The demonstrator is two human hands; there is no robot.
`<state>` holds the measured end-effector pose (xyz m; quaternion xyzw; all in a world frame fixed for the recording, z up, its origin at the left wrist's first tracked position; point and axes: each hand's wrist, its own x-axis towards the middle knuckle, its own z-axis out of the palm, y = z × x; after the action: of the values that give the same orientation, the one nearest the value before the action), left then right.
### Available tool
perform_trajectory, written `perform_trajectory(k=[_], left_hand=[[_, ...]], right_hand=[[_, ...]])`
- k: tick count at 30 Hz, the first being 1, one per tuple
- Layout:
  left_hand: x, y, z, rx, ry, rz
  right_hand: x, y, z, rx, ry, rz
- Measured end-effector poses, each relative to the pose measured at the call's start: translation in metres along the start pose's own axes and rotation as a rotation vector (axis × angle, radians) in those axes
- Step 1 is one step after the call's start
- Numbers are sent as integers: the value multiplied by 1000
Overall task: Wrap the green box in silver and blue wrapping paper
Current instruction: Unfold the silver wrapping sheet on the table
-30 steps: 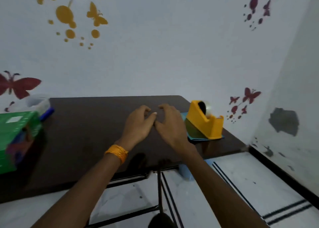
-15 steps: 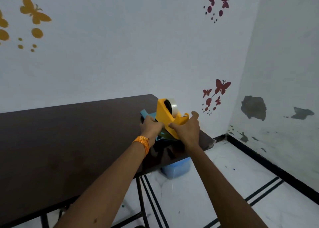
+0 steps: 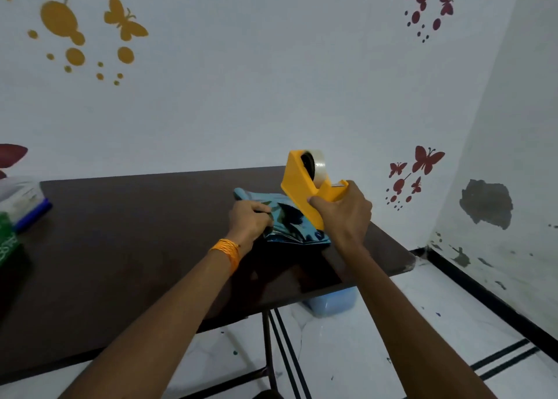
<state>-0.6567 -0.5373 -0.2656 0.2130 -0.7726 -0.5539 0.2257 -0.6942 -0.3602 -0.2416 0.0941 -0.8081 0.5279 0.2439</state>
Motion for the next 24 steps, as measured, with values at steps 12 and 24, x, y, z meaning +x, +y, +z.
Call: perform_trajectory(k=[12, 24], left_hand=[[-13, -35, -117, -139, 9, -135], [-16, -48, -122, -69, -92, -166]], right_hand=[[-34, -6, 32, -43, -48, 82], [-37, 13, 34, -99, -58, 153]])
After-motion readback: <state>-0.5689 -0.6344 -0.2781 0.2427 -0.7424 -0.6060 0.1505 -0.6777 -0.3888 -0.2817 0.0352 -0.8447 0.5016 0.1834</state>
